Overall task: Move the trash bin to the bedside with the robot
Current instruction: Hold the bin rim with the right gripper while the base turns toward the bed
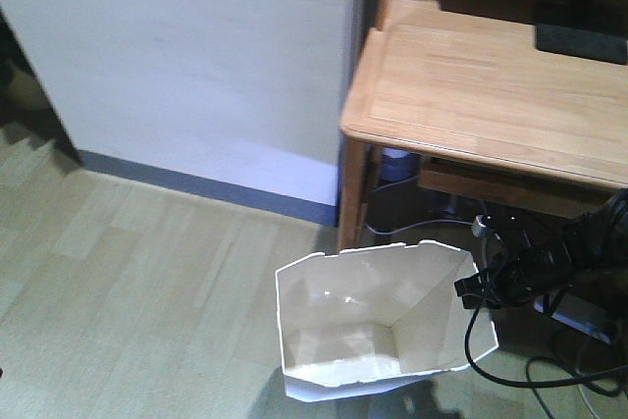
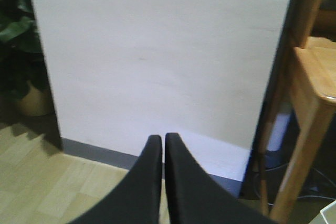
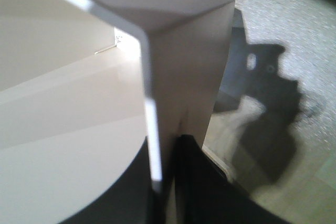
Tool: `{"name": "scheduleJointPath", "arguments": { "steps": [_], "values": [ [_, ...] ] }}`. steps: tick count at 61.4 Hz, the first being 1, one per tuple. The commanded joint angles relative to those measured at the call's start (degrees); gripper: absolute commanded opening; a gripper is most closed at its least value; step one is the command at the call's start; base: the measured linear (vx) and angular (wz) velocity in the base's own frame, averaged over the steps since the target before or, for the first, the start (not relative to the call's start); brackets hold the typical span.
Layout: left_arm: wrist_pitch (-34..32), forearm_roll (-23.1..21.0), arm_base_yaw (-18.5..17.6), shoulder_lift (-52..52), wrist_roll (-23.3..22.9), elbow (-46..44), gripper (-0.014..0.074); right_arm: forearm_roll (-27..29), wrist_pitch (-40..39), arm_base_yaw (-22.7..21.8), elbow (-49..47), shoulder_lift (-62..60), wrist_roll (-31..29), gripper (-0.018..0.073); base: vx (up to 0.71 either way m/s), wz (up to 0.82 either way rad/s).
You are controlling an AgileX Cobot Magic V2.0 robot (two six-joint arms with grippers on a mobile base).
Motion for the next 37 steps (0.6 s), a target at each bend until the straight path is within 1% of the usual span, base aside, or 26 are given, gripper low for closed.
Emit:
{"name": "scheduleJointPath", "arguments": {
  "steps": [1,37],
  "values": [
    [-3.8,-0.3,0.0,-0.8,-0.3,1.1,-0.0006,1.9,11.5,-0.3,-0.5,-4.3,0.2,-0.0006,-0.03,0.47],
    [-3.8,-0.3,0.0,-0.8,-0.3,1.1,-0.0006,1.9,11.5,-0.3,-0.5,-4.3,0.2,-0.0006,-0.01,0.42]
  ]
}}
